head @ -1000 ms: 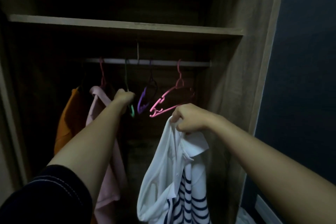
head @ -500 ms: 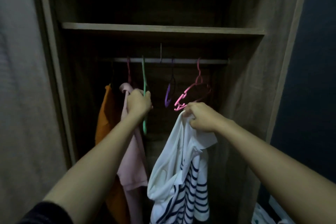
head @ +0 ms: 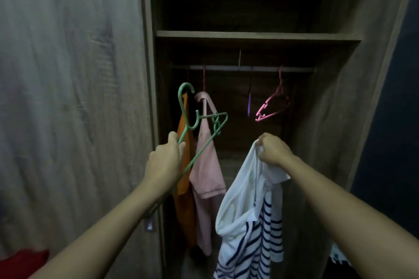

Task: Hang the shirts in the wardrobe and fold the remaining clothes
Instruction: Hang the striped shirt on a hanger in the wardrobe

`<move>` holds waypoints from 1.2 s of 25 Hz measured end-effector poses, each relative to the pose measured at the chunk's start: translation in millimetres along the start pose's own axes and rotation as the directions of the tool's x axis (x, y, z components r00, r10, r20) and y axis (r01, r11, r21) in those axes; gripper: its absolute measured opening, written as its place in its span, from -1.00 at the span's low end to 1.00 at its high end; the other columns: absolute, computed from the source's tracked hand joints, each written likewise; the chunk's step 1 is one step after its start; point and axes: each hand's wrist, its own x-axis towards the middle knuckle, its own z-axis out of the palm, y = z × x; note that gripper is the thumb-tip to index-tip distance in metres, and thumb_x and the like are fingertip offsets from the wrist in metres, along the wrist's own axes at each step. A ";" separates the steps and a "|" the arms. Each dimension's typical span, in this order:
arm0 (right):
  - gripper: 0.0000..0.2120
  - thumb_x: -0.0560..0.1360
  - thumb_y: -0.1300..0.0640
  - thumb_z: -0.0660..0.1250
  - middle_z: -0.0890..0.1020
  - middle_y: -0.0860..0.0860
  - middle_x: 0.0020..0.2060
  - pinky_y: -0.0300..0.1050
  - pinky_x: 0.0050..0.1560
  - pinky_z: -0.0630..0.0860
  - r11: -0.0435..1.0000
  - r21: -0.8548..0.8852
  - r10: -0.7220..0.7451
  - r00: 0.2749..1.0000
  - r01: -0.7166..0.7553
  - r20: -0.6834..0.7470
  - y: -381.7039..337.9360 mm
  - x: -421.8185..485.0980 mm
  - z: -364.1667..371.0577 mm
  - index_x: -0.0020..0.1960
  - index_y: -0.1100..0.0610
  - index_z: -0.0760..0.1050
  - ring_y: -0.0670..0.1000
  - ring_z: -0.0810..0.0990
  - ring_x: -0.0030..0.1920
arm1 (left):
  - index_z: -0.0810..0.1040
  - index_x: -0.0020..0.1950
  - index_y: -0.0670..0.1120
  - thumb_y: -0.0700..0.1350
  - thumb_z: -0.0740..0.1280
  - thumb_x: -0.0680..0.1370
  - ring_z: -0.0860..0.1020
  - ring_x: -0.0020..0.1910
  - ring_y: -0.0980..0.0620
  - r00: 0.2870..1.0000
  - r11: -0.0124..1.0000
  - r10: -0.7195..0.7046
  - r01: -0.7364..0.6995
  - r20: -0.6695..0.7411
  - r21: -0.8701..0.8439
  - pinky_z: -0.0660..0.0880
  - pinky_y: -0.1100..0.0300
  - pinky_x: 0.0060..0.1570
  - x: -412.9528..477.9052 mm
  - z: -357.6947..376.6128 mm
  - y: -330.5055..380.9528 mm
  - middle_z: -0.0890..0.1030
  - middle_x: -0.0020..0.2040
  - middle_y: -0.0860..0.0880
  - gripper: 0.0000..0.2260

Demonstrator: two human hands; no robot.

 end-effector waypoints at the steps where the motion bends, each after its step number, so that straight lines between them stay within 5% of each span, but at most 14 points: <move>1: -0.68 0.46 0.18 0.29 0.51 0.12 0.19 -0.06 0.09 0.50 1.000 -0.015 0.006 1.000 -0.006 0.001 0.8 -2.0 1.6 0.19 0.22 0.48 0.13 0.53 0.14 | 0.30 0.00 -0.08 0.02 0.11 0.62 0.56 -0.19 -0.21 0.999 0.998 0.042 -0.042 0.002 -0.045 0.49 -0.02 -0.19 -9.6 -6.1 -15.0 0.54 -0.22 -0.10 -0.83; 6: -0.55 0.38 0.21 0.31 0.36 0.10 0.32 -0.02 0.19 0.48 0.998 -0.045 0.045 0.999 -0.044 0.030 7.8 -15.7 -8.1 0.27 0.23 0.44 0.18 0.48 0.22 | 0.37 -0.22 0.13 0.09 0.21 0.56 0.55 -0.48 0.18 0.957 0.923 0.290 -0.278 0.009 -0.268 0.53 0.13 -0.43 -53.7 -25.0 -67.9 0.51 -0.47 0.05 -0.83; 10: -0.48 0.40 0.22 0.31 0.29 0.02 0.38 0.07 0.23 0.45 0.989 -0.137 -0.046 0.994 0.060 0.098 -13.3 -34.3 -20.1 0.36 0.13 0.37 0.17 0.40 0.28 | 0.40 -0.21 0.23 0.22 0.12 0.51 0.55 -0.48 0.17 0.921 0.888 0.387 -0.355 0.056 -0.293 0.50 0.23 -0.47 -65.9 -26.2 -81.6 0.53 -0.44 0.10 -0.84; 15: -0.49 0.36 0.24 0.31 0.35 -0.09 0.31 -0.08 -0.06 0.41 0.898 -0.123 -0.405 0.902 0.423 0.147 -93.4 -65.4 -24.5 0.29 0.03 0.42 0.07 0.38 0.21 | 0.50 -0.13 -0.10 0.22 0.10 0.51 0.54 -0.44 0.15 0.918 0.879 0.396 -0.367 0.035 -0.304 0.49 0.10 -0.41 -74.9 3.9 -68.5 0.54 -0.40 -0.02 -0.59; 20: -0.72 0.42 -0.08 0.23 0.57 -0.07 -0.03 -0.09 -0.12 0.38 0.720 -0.283 -0.663 0.748 0.634 -0.010 -111.5 -75.1 -29.5 0.07 0.00 0.48 0.01 0.49 -0.04 | 0.48 -0.16 -0.03 0.00 0.24 0.58 0.55 -0.53 0.18 0.958 0.813 0.270 -0.278 -0.093 -0.512 0.49 0.12 -0.48 -77.5 8.0 -64.0 0.54 -0.48 -0.02 -0.83; 23: -0.75 0.44 -0.15 0.17 0.59 -0.04 -0.39 -0.23 -0.42 0.19 0.665 -0.397 -0.721 0.682 0.633 -0.120 -101.5 -73.3 -33.8 -0.17 0.01 0.47 0.03 0.57 -0.40 | 0.44 -0.08 0.03 0.20 0.09 0.58 0.55 -0.46 0.11 0.933 0.859 0.329 -0.361 -0.148 -0.363 0.48 0.10 -0.46 -72.5 4.8 -59.8 0.54 -0.42 0.00 -0.70; 26: -0.72 0.45 -0.12 0.17 0.62 0.03 -0.37 -0.21 -0.41 0.13 0.730 -0.403 -0.655 0.734 0.553 -0.178 -108.6 -72.2 -36.5 -0.14 0.06 0.52 0.12 0.59 -0.35 | 0.42 0.11 0.04 0.22 0.05 0.57 0.56 -0.13 -0.07 0.914 0.951 0.300 -0.308 -0.273 0.011 0.45 0.00 -0.16 -67.3 12.7 -54.0 0.55 -0.09 -0.08 -0.67; 28: -0.76 0.48 -0.05 0.21 0.64 0.07 -0.29 -0.17 -0.37 0.18 0.791 -0.353 -0.588 0.779 0.499 -0.217 -111.2 -73.3 -38.4 -0.10 0.10 0.53 0.16 0.59 -0.27 | 0.39 0.21 0.00 0.08 0.19 0.52 0.41 0.07 -0.12 0.819 0.930 0.361 -0.351 -0.446 0.109 0.29 -0.04 0.02 -88.9 24.5 -49.0 0.41 0.12 -0.15 -0.69; 30: -0.79 0.48 -0.02 0.22 0.63 0.07 -0.30 -0.18 -0.40 0.19 0.833 -0.300 -0.541 0.798 0.465 -0.265 -112.9 -75.0 -43.8 -0.13 0.11 0.52 0.15 0.57 -0.28 | 0.43 0.15 -0.02 0.00 0.22 0.53 0.39 0.05 -0.11 0.646 0.795 0.578 -0.582 -0.499 0.168 0.34 0.00 -0.03 -125.9 51.4 -48.6 0.37 0.12 -0.15 -0.77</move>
